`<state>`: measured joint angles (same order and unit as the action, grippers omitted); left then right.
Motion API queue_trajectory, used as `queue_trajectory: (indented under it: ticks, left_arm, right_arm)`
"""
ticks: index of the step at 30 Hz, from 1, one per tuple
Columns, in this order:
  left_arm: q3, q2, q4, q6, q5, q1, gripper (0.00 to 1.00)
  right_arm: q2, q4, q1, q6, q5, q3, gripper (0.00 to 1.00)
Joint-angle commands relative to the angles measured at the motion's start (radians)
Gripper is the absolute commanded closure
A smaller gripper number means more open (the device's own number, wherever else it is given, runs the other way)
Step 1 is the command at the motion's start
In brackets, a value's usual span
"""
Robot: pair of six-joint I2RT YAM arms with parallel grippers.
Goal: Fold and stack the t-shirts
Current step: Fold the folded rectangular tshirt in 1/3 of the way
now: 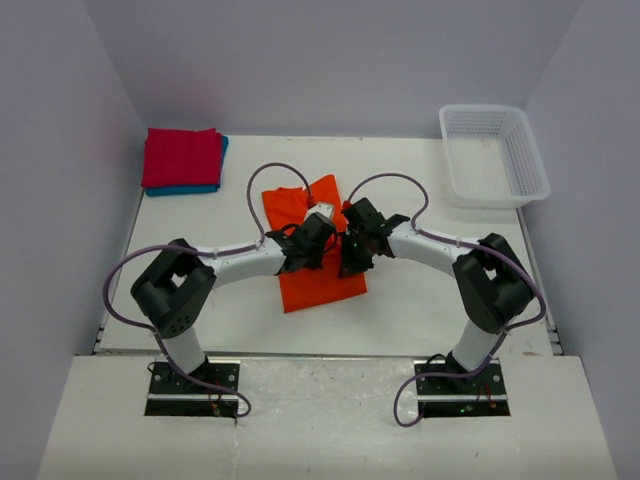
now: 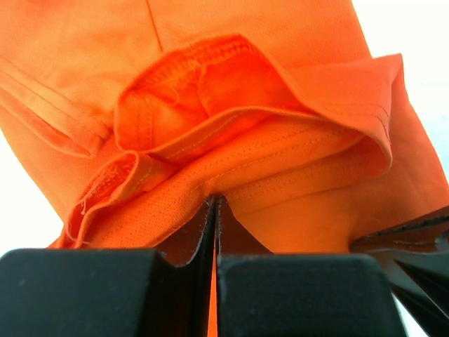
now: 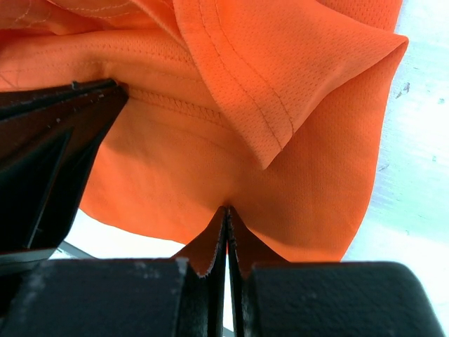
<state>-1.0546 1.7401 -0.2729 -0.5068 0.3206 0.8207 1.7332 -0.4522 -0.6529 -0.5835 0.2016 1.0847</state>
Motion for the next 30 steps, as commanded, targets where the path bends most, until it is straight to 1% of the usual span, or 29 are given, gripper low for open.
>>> queue_trajectory:
  ticks: [1,3,14,22,24,27,30]
  left_arm:
    - [-0.013,-0.001,0.061,0.031,0.003,-0.021,1.00]
    - [-0.015,-0.001,0.077,0.039,-0.005,-0.037,1.00]
    - [-0.126,0.084,0.080,0.100,-0.048,-0.156,1.00]
    - [-0.281,0.139,0.066,0.157,-0.061,-0.215,1.00]
    - [-0.318,0.145,0.038,0.162,-0.067,-0.235,1.00]
    - [-0.367,0.122,0.006,0.172,-0.055,-0.244,1.00]
    - [-0.341,0.061,0.001,0.171,-0.052,-0.244,1.00]
  right_arm:
    - [0.015,0.027,0.006,0.002,0.015,0.009,1.00]
    - [0.026,0.035,0.006,0.002,0.019,0.004,1.00]
    - [0.045,0.053,0.006,-0.006,0.027,-0.015,1.00]
    - [0.043,0.055,0.007,-0.004,0.025,-0.017,1.00]
    - [0.046,0.053,0.006,0.001,0.021,-0.014,1.00]
    - [0.045,0.046,0.007,0.010,0.016,-0.006,1.00]
    - [0.025,0.014,0.009,0.017,-0.011,0.021,1.00]
